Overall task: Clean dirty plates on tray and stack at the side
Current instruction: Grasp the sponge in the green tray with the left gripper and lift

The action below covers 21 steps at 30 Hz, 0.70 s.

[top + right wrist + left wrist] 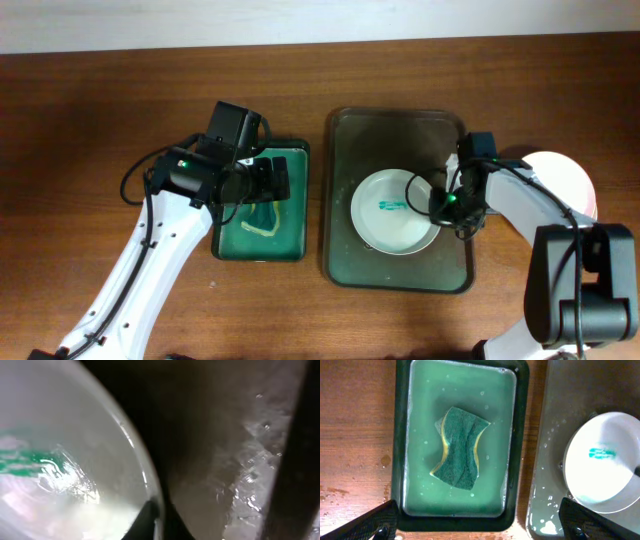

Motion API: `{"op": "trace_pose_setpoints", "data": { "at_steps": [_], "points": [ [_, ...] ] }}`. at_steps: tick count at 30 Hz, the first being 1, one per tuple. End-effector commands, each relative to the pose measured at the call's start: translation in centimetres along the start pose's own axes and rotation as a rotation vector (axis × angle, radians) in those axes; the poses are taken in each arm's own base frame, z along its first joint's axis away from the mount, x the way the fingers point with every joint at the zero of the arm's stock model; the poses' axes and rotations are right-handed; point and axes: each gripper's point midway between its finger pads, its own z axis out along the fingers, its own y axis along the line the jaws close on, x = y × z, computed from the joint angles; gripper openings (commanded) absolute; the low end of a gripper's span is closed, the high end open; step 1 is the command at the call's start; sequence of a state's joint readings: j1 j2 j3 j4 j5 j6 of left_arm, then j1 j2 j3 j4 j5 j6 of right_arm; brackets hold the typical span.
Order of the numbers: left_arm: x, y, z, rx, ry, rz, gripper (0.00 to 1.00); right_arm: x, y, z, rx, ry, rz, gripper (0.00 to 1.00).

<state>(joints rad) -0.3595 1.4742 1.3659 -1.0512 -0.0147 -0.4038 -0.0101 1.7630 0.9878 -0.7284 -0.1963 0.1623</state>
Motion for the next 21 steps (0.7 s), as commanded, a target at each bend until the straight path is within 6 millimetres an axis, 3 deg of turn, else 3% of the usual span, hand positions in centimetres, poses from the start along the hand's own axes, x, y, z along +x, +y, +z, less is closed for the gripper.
{"op": "trace_pose_setpoints", "data": {
  "at_steps": [1, 3, 5, 6, 8, 11, 15, 17, 21],
  "points": [
    [-0.1, 0.0, 0.1, -0.002, 0.002, 0.057, 1.0, 0.9, -0.7, 0.9, -0.006, 0.045, 0.029, 0.05],
    [0.0, 0.1, 0.6, -0.007, 0.016, 0.059, 1.0, 0.5, -0.7, 0.0, -0.027, 0.031, 0.0, 0.11],
    [0.1, 0.1, 1.2, -0.013, 0.033, 0.059, 1.0, 0.2, -0.6, -0.9, -0.032, 0.016, -0.012, 0.26],
    [0.1, 0.1, 1.4, -0.016, 0.041, 0.06, 1.0, 0.2, -0.7, -1.1, -0.033, 0.012, -0.009, 0.26],
    [0.3, 0.1, 1.9, -0.019, 0.059, 0.06, 1.0, 0.2, -0.6, -1.0, -0.04, 0.015, -0.006, 0.25],
    [0.4, 0.1, 2.0, -0.021, 0.064, 0.06, 1.0, 0.1, -0.4, -0.7, -0.056, 0.015, -0.007, 0.04],
    [0.9, 0.4, 2.6, -0.031, 0.081, 0.06, 0.9, -0.3, 0.5, -0.8, -0.105, 0.0, -0.013, 0.04],
    [2.0, 0.9, 4.6, -0.042, 0.106, 0.06, 0.8, -0.3, 0.5, -0.8, -0.106, 0.001, -0.014, 0.04],
    [3.7, 1.5, 10.6, -0.048, 0.123, 0.061, 0.79, -0.2, 0.5, -0.8, -0.108, 0.003, -0.013, 0.04]
  ]
}}
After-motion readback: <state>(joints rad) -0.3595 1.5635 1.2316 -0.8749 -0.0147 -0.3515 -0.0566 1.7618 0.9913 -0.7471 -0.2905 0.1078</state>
